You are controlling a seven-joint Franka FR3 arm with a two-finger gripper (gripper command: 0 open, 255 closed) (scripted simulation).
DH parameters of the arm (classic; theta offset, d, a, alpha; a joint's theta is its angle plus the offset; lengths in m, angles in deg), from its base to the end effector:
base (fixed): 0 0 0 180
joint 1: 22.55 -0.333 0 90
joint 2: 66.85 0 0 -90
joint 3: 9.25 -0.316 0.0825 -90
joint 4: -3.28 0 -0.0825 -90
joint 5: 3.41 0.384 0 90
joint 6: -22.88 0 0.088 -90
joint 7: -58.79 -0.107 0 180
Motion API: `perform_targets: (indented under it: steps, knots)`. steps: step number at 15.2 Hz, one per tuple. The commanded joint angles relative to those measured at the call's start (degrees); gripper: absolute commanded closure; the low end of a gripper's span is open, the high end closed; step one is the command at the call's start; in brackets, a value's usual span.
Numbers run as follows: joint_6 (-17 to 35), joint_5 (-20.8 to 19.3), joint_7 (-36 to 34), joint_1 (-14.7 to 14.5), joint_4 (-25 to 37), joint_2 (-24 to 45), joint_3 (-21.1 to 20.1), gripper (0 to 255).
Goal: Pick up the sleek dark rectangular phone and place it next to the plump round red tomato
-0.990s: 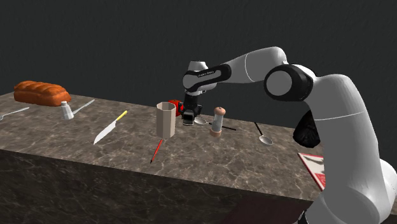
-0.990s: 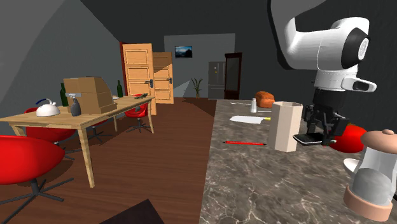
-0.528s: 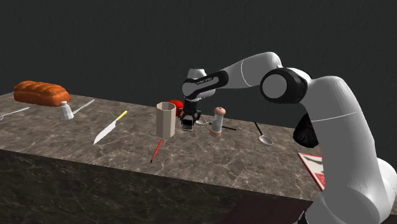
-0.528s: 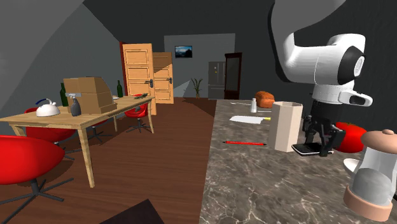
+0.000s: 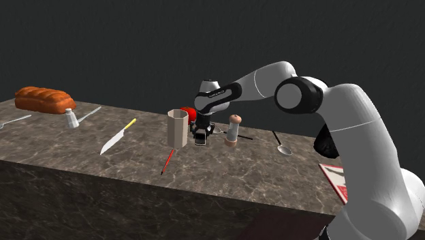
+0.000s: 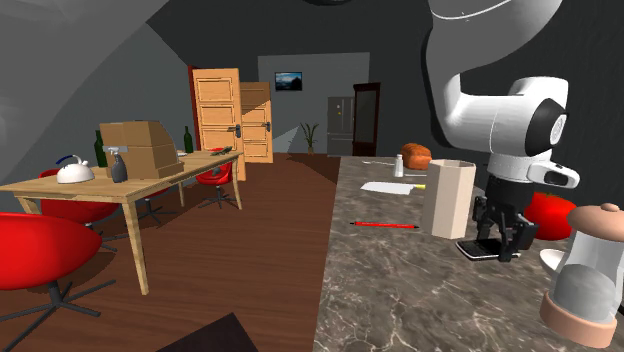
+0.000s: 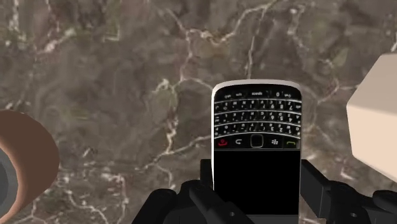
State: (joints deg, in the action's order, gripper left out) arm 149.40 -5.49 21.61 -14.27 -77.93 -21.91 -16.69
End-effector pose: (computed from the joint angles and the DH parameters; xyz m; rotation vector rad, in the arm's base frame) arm 0.7289 -0.0304 0.2355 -2.9022 1.0271 0.0110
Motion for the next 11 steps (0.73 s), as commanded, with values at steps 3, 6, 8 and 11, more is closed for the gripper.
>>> perform_targets:
  steps: [3,6,8,11]
  knots:
    - [0.1,0.0,0.0,0.0,0.1,0.1,0.0,255]
    - [0.1,0.0,0.0,0.0,0.1,0.1,0.0,255]
    - [0.1,0.0,0.0,0.0,0.1,0.1,0.0,0]
    - [0.1,0.0,0.0,0.0,0.1,0.1,0.0,0]
